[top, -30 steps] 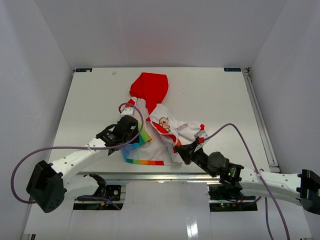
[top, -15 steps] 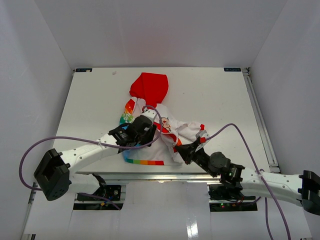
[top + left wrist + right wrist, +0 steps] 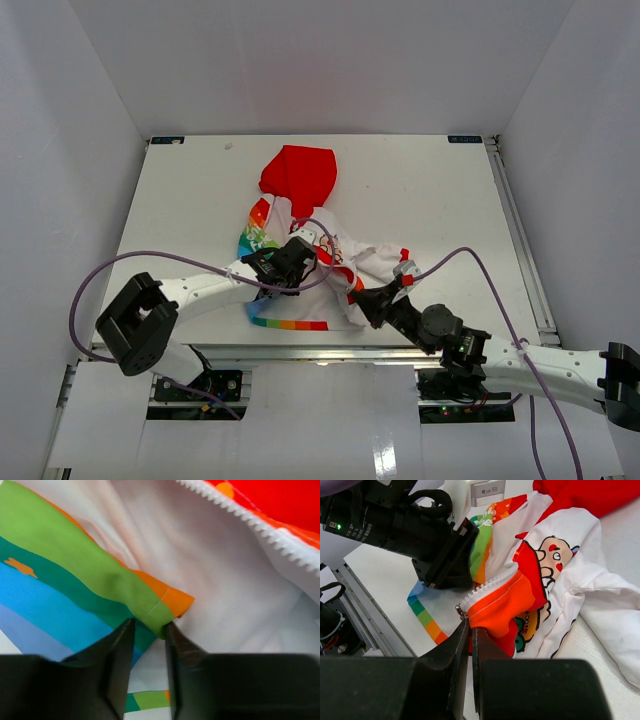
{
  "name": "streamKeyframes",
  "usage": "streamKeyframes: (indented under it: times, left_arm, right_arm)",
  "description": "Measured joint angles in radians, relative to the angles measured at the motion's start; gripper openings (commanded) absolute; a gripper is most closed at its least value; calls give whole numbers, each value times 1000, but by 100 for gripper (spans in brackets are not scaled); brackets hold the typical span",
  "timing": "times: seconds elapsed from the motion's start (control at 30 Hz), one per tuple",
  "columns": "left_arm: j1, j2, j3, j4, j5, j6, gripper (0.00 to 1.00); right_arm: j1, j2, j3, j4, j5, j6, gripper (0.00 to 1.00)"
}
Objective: Zip up the jacket
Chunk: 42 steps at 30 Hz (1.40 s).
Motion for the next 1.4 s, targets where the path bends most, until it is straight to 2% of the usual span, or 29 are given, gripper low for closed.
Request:
streamKeyframes:
  times: [0.1,0.33,0.4,0.6,0.7,0.8,0.93,1.07,1.3,1.4]
  left_arm:
    - [0,-30,0,-36,-59,-54,0]
    - [44,-219,-10,-147,-159,-202,2]
    - [77,-239,-17,-190,-172,-254,14]
    - [136,-238,-36,-309,-199,-348,23]
    - [165,-218,-26,-366,-215,-364,51]
    - [187,-141,10,-416,-242,-367,61]
    - [192,-62,35,-474,-277,-384,63]
    - [192,-66,83,-513,-270,-344,63]
    - [184,-189,257,-519,-148,-197,60]
    - [160,-242,277,-489,-66,-133,59]
  right_arm:
    - [-4,-3,-4,0,0,0,8]
    - [-4,-3,-6,-2,0,0,8]
    - [-4,-3,-6,-2,-1,0,8]
    - [-5,3,-6,-2,-7,2,8]
    - [-5,4,-6,-3,-12,4,8]
    - [-5,2,-6,-3,-17,5,8]
    - [-5,-10,-6,-3,-19,5,8]
    - [-8,-13,-6,-3,-19,6,8]
    - [-10,-17,-7,-4,-19,6,8]
    - [-10,-17,-7,-4,-19,6,8]
